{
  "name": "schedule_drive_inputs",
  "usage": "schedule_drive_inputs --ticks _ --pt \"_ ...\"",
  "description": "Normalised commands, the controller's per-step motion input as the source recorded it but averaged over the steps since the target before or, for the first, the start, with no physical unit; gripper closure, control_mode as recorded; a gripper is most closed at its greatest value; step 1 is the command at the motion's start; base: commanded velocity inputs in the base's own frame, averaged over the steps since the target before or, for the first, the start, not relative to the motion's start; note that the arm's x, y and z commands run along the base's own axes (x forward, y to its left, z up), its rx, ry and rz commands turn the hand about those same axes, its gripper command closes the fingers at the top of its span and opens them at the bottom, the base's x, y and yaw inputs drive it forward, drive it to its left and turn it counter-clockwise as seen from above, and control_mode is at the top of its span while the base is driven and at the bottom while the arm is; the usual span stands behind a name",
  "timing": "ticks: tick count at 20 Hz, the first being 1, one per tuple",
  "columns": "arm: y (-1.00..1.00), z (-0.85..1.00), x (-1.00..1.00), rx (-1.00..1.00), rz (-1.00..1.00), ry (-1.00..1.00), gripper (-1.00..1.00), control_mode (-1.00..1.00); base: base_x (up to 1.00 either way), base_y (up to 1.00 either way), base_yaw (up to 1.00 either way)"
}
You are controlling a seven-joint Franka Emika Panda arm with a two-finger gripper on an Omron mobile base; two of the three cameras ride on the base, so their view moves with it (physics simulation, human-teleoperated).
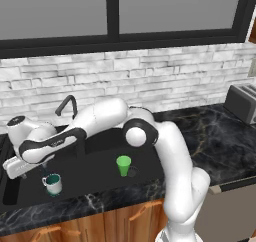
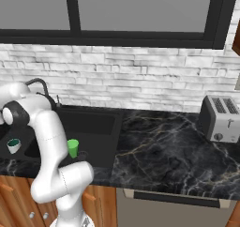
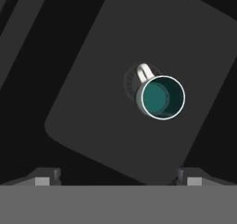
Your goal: Move any existing items from the left basin to the right basin for drying. Then move the mug from the counter to the left basin of the sink for washing.
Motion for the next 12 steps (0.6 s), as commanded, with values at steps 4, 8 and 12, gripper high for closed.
schedule_drive_inputs --ticks 4,8,12 --pt "0.0 0.42 -0.51 0.0 -0.01 -0.05 -1.0 -1.0 0.0 0.0 0.0" --pt "0.0 0.32 -0.69 0.0 -0.03 -0.07 -1.0 -1.0 0.0 0.0 0.0" --pt "0.0 0.26 -0.75 0.0 -0.04 -0.08 -1.0 -1.0 0.0 0.0 0.0"
